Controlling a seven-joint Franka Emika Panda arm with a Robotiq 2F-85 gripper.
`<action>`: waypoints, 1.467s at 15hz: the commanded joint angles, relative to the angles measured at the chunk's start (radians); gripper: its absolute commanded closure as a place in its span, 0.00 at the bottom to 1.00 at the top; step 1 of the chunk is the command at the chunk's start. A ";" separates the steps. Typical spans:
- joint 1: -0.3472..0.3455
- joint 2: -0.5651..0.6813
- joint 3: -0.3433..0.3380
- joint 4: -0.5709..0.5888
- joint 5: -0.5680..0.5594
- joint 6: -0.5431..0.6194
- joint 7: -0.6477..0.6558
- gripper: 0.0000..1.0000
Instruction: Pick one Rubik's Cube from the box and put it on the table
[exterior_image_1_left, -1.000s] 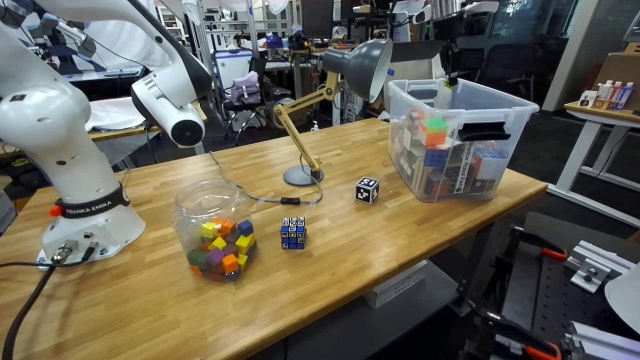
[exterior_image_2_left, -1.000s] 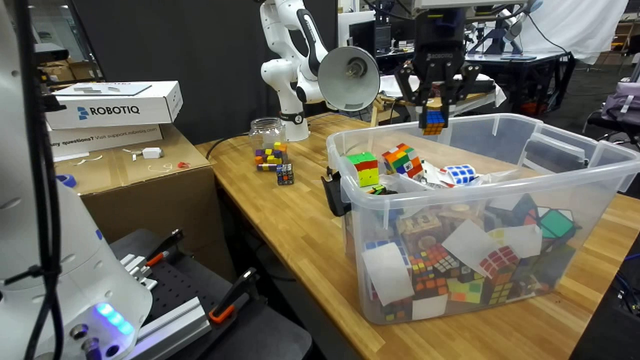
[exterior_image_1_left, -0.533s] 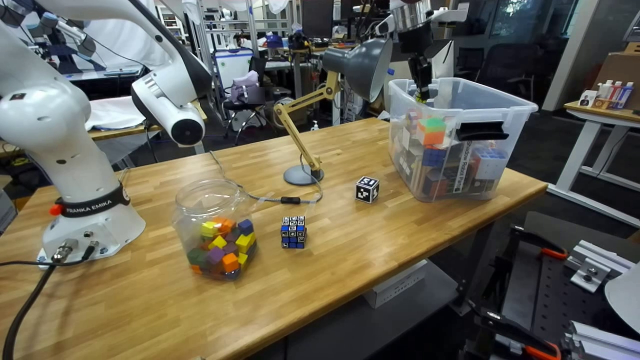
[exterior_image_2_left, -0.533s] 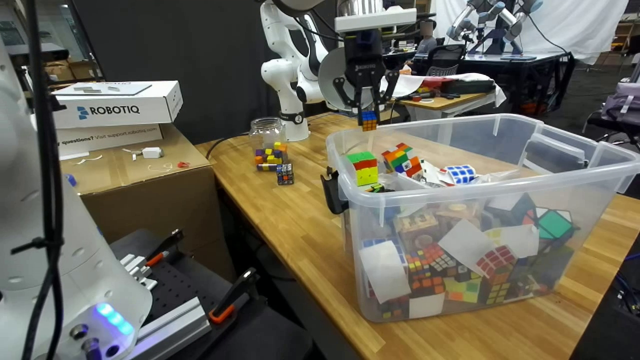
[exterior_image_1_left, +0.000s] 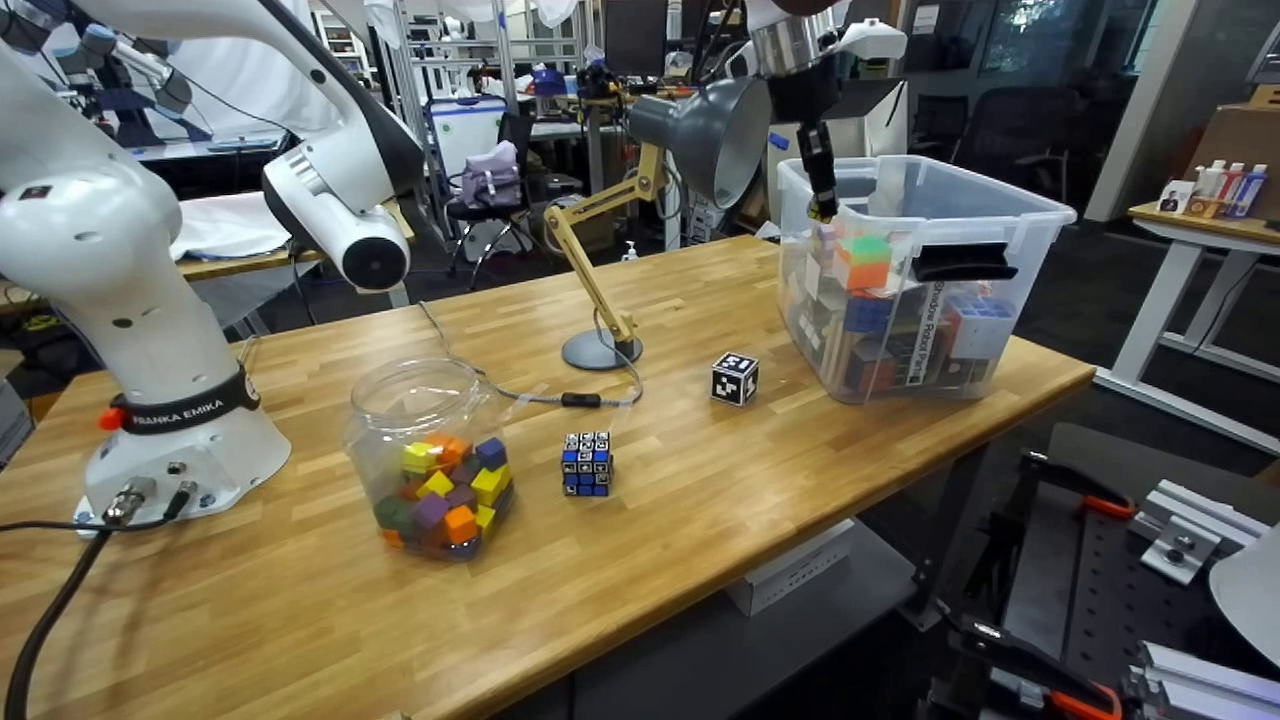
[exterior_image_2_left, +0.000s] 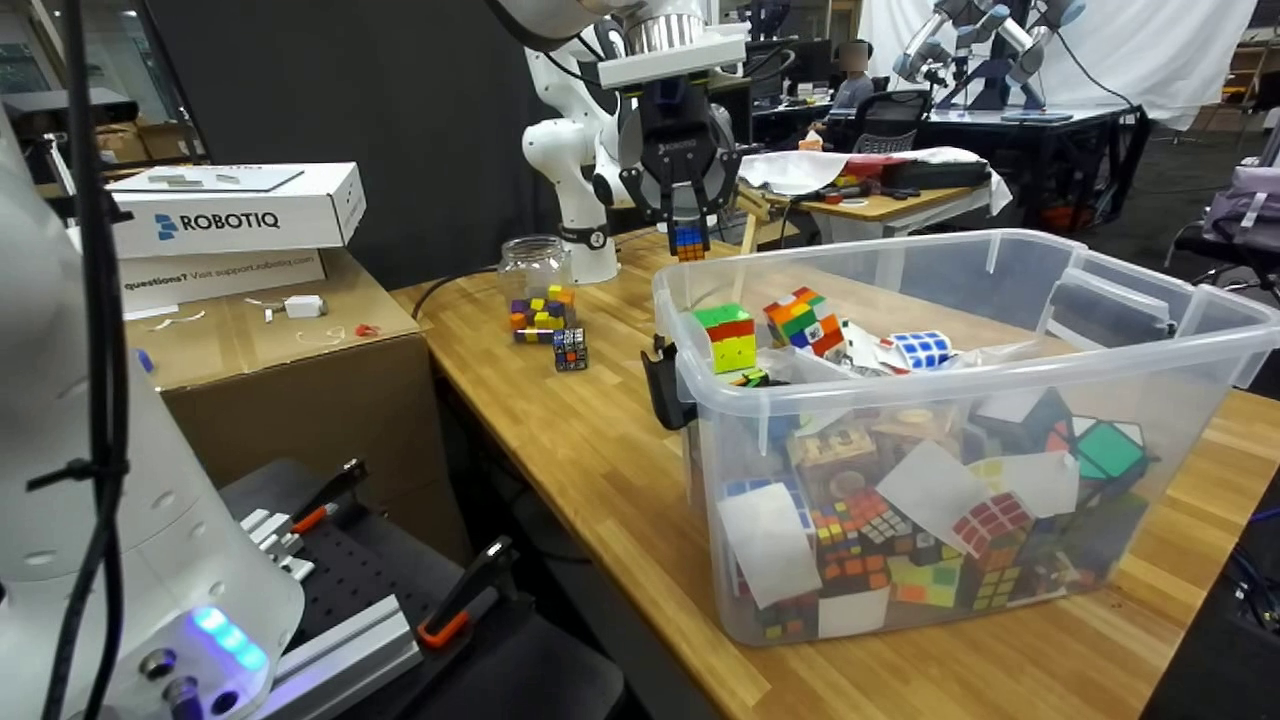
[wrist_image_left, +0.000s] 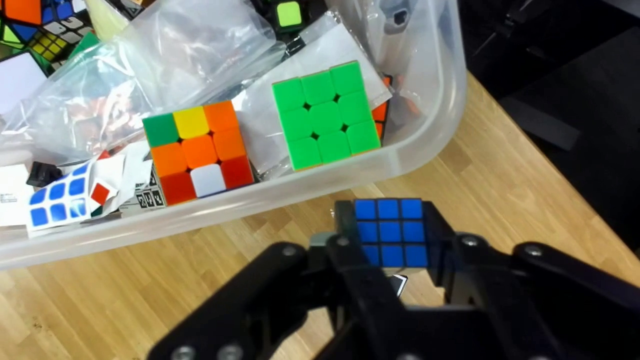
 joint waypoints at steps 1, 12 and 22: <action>0.005 -0.017 0.011 -0.028 -0.003 0.021 0.045 0.92; -0.003 -0.021 0.029 -0.130 0.231 0.190 0.065 0.92; -0.007 -0.048 -0.003 -0.204 0.244 0.361 0.261 0.92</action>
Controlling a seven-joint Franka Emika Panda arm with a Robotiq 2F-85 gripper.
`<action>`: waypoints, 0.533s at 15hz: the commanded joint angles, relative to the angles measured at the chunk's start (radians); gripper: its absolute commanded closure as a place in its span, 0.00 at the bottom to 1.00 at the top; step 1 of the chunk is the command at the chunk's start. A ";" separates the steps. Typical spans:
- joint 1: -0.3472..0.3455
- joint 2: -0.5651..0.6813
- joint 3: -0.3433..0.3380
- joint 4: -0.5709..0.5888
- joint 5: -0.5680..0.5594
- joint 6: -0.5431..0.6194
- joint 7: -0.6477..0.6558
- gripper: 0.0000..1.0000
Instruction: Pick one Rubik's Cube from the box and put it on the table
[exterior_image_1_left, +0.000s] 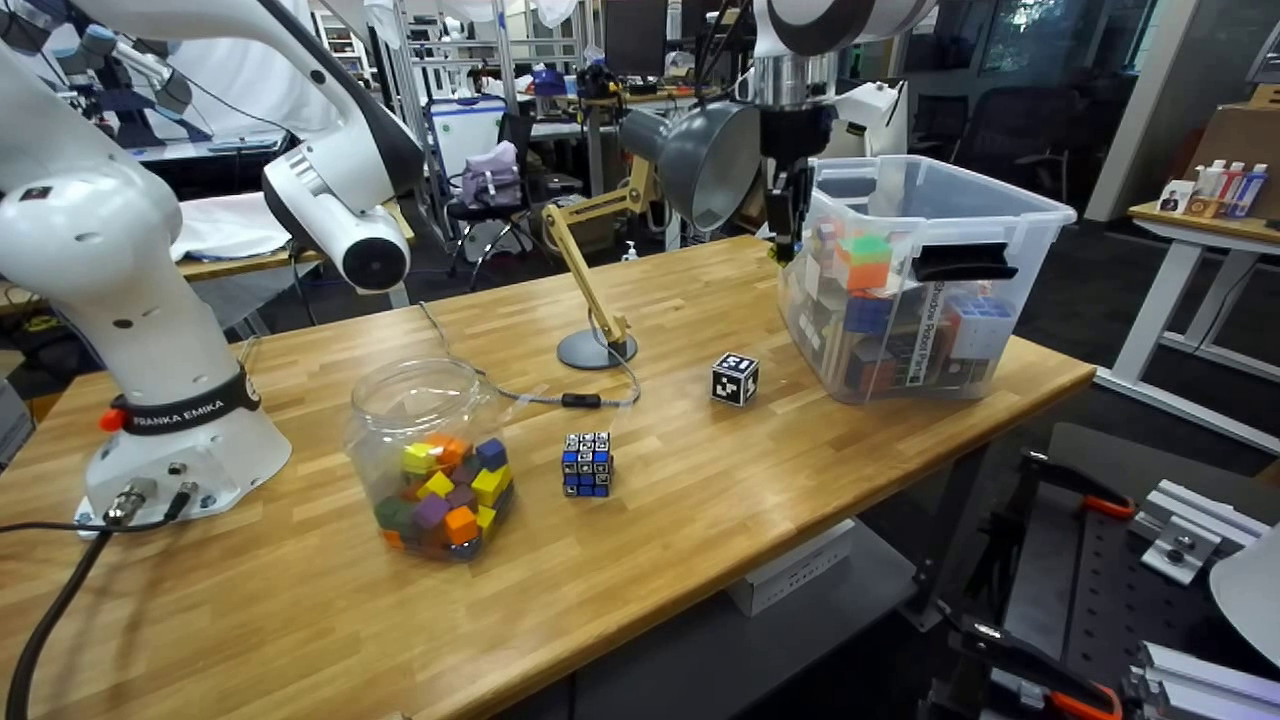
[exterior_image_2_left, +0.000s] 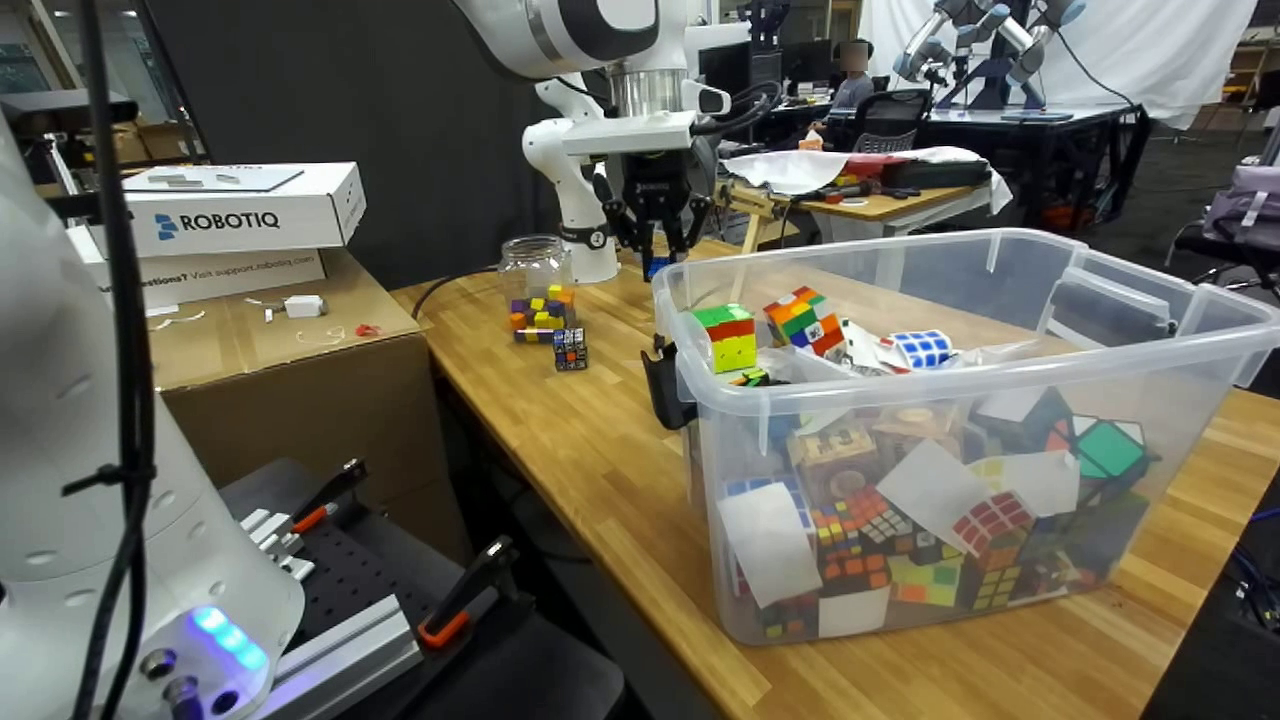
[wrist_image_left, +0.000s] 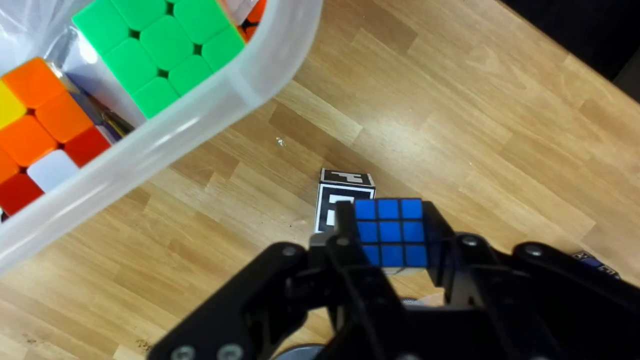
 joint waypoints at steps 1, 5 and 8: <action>-0.008 -0.039 -0.010 -0.056 0.015 0.071 0.103 0.92; -0.006 -0.073 -0.019 -0.104 0.015 0.104 0.189 0.92; -0.004 -0.099 -0.022 -0.132 -0.002 0.115 0.241 0.92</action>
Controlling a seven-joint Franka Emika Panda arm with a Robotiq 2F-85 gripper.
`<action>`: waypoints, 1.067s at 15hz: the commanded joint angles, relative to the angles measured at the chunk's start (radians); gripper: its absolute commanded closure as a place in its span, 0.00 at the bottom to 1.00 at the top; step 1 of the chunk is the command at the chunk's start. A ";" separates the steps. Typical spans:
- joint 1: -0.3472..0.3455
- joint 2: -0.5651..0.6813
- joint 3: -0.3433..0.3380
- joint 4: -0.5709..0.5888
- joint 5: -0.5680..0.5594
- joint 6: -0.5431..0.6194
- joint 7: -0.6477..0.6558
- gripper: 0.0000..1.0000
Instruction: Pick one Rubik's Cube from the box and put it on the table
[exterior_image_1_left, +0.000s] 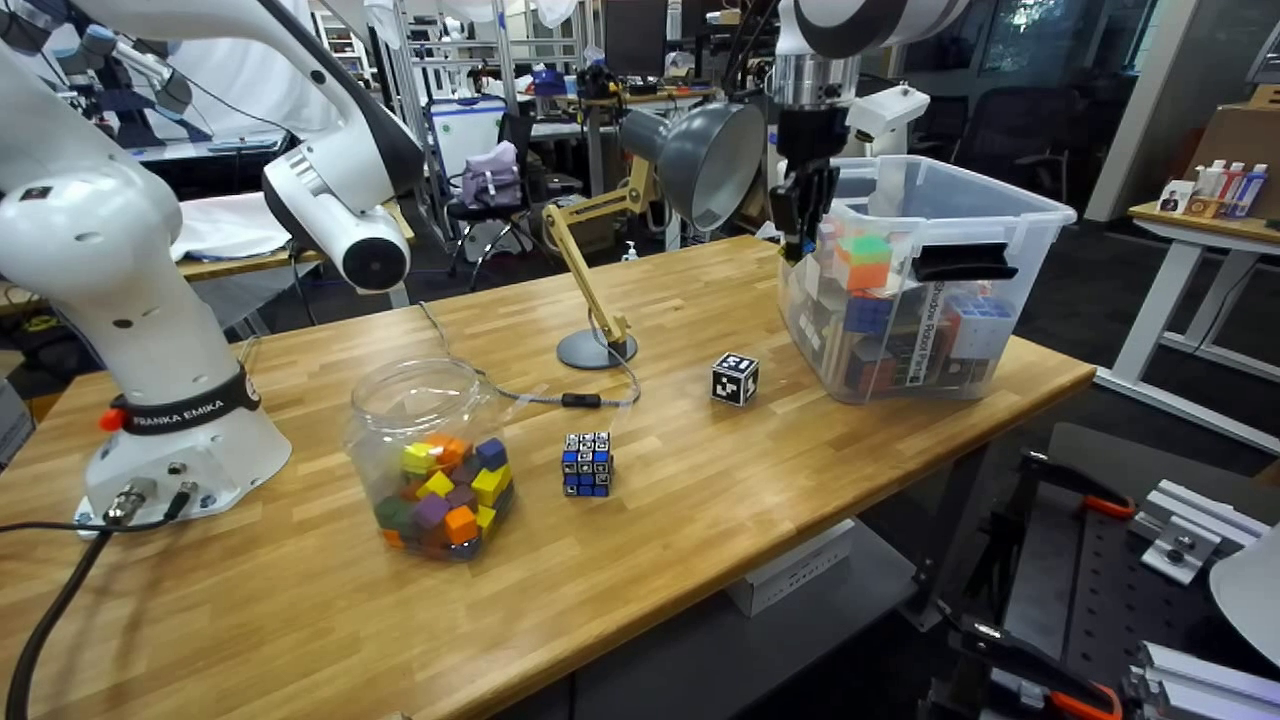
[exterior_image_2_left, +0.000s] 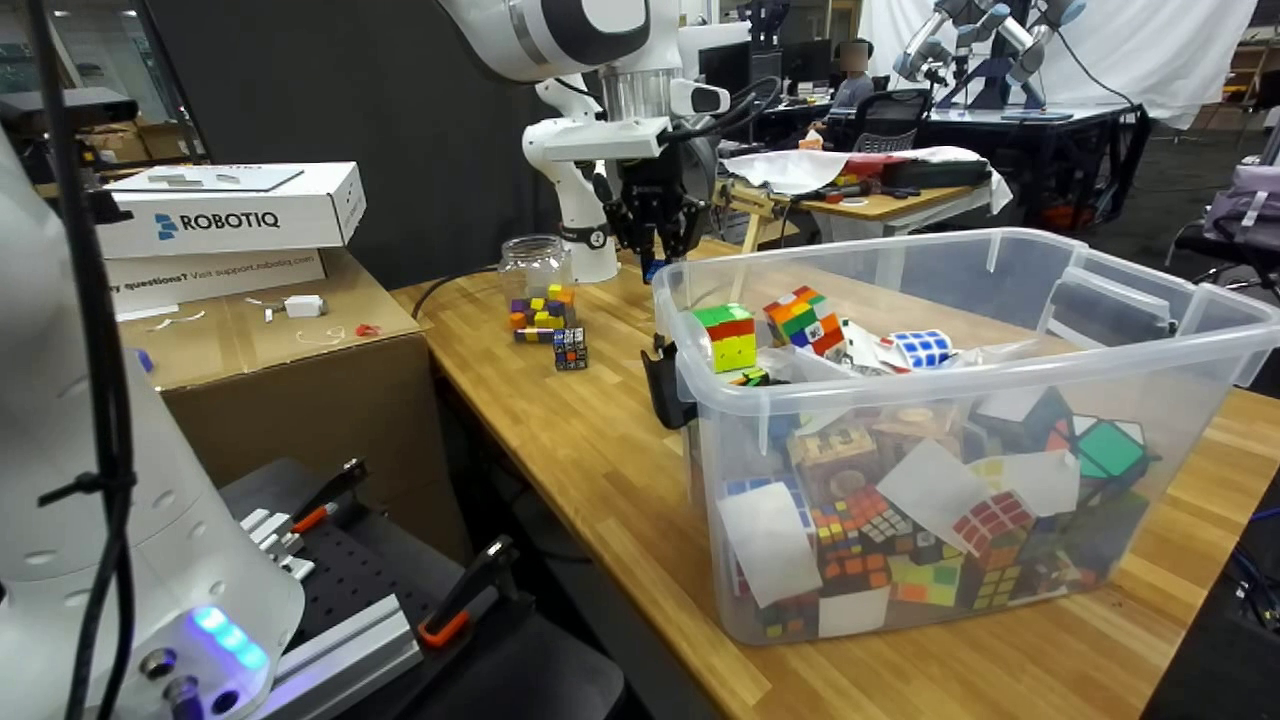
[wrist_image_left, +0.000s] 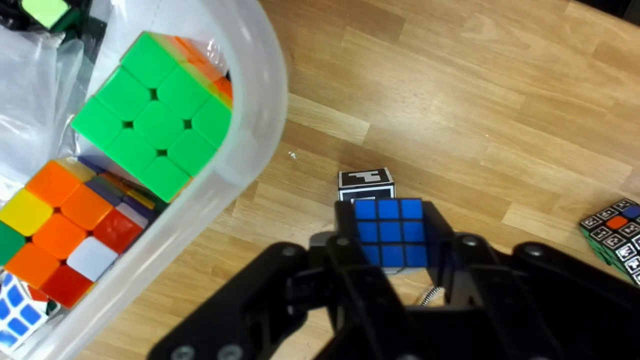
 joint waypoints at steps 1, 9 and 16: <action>-0.002 -0.048 -0.001 -0.056 -0.006 0.044 0.051 0.92; 0.004 -0.079 0.004 -0.132 0.049 0.041 0.030 0.92; 0.004 -0.049 0.004 -0.106 0.029 0.011 0.042 0.67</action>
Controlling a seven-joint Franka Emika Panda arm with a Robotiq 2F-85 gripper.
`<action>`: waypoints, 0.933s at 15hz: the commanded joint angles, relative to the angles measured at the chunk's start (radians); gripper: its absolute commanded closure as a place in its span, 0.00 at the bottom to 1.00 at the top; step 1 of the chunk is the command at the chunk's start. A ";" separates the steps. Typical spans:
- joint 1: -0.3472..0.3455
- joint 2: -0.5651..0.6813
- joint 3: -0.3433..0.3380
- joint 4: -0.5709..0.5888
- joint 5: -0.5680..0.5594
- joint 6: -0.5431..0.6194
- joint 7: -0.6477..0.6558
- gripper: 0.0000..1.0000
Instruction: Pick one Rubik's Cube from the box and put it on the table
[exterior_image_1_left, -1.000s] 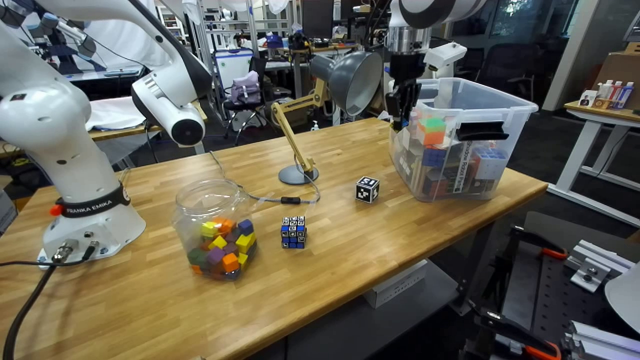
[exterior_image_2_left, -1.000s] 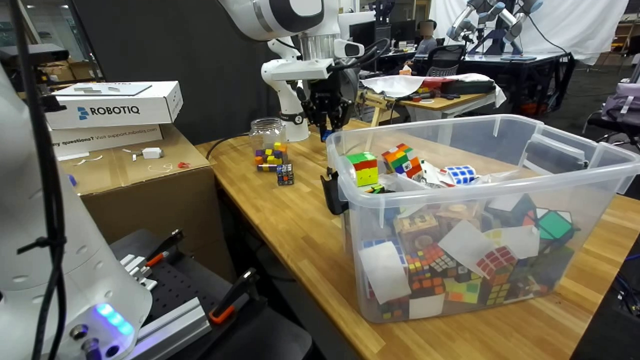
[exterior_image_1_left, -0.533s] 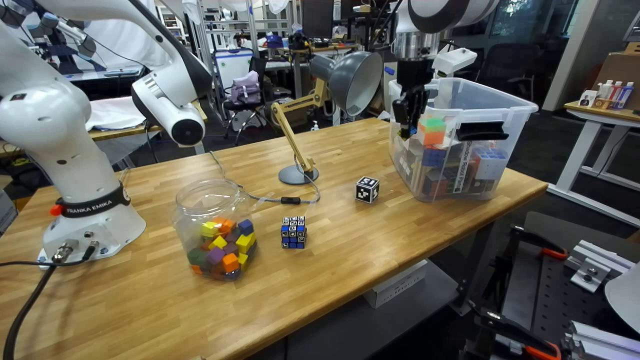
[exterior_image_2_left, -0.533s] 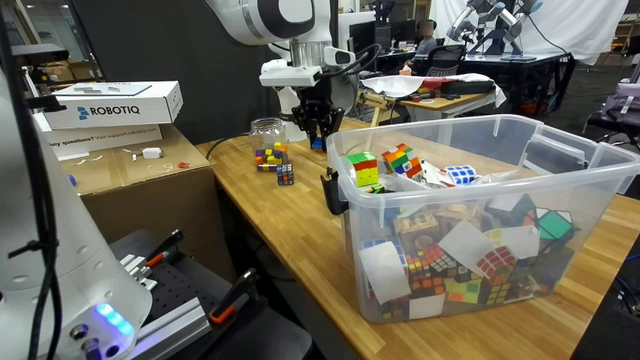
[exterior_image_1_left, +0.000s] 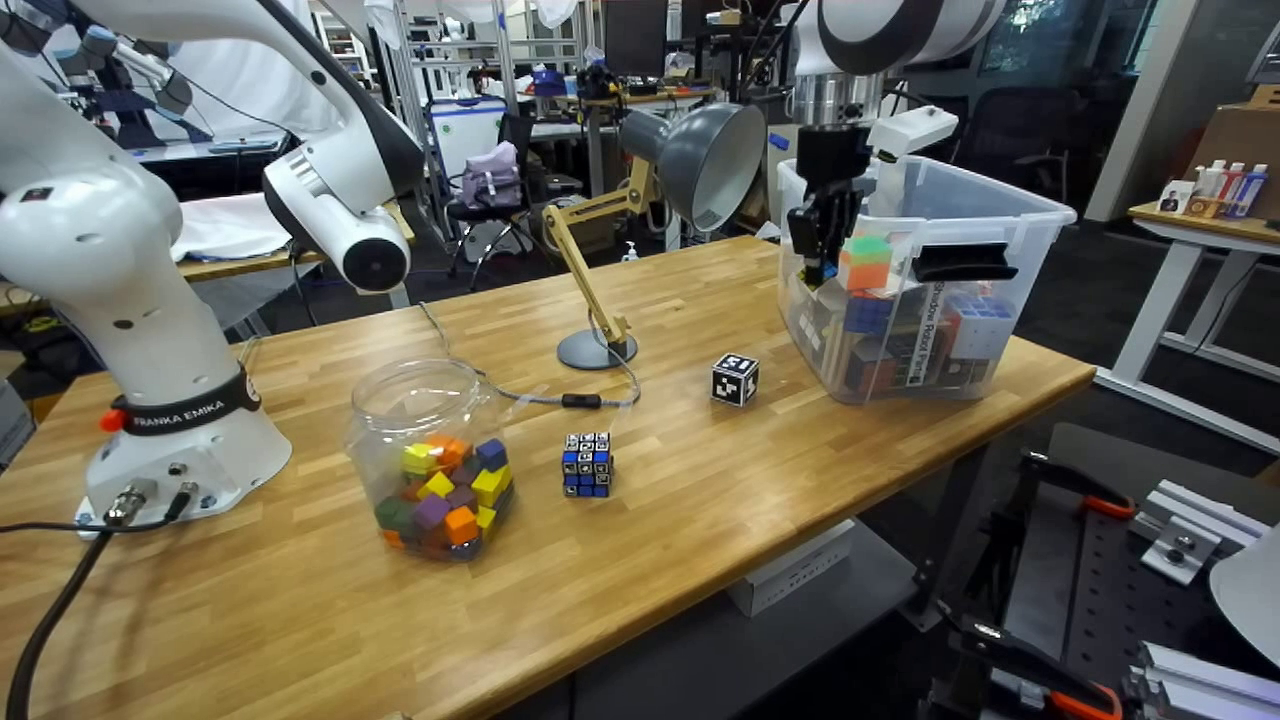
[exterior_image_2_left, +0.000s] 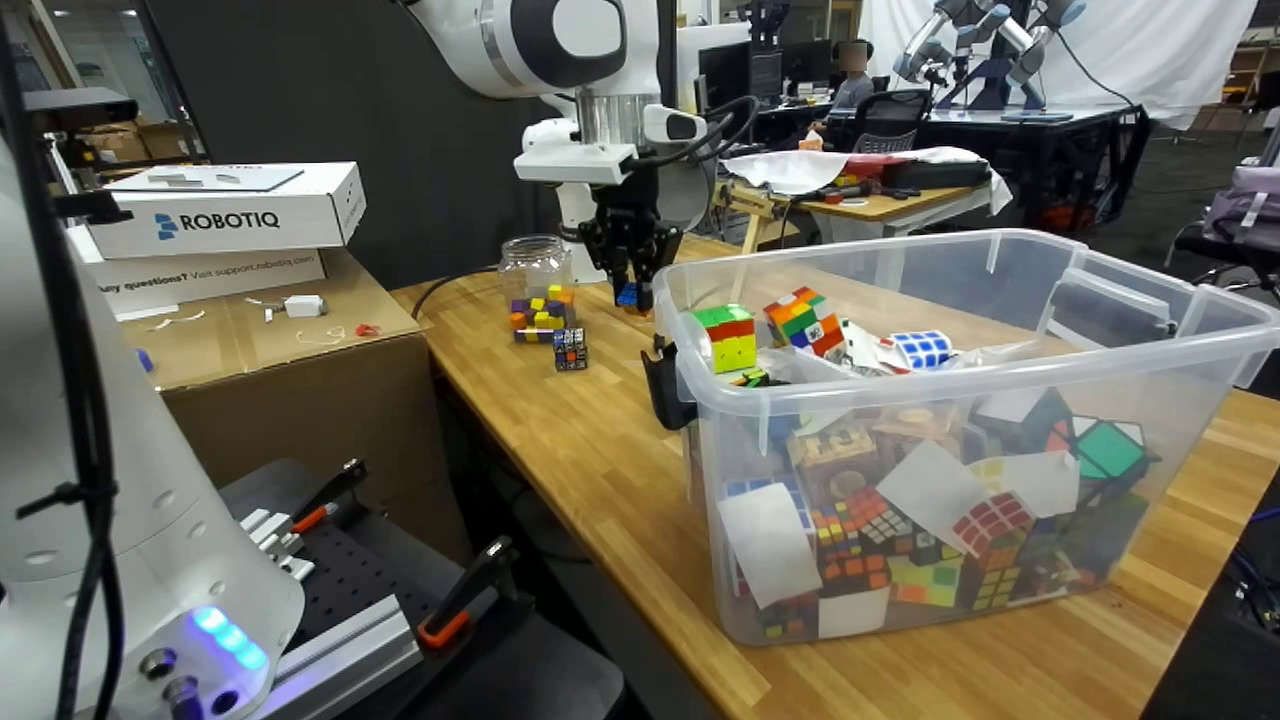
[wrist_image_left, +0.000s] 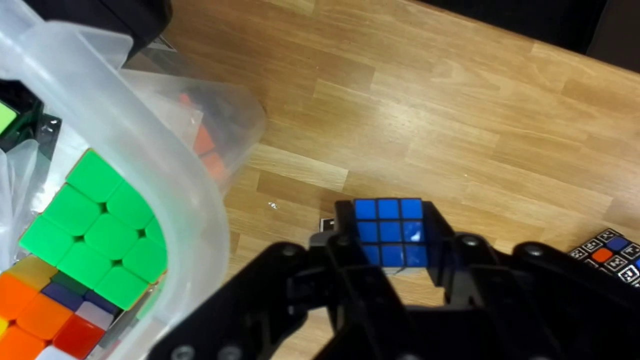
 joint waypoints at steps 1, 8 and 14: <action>-0.001 0.000 0.001 0.001 0.000 -0.002 0.000 0.67; 0.003 0.105 0.016 -0.009 0.045 0.033 -0.017 0.92; -0.003 0.185 0.031 -0.009 0.063 0.048 -0.033 0.92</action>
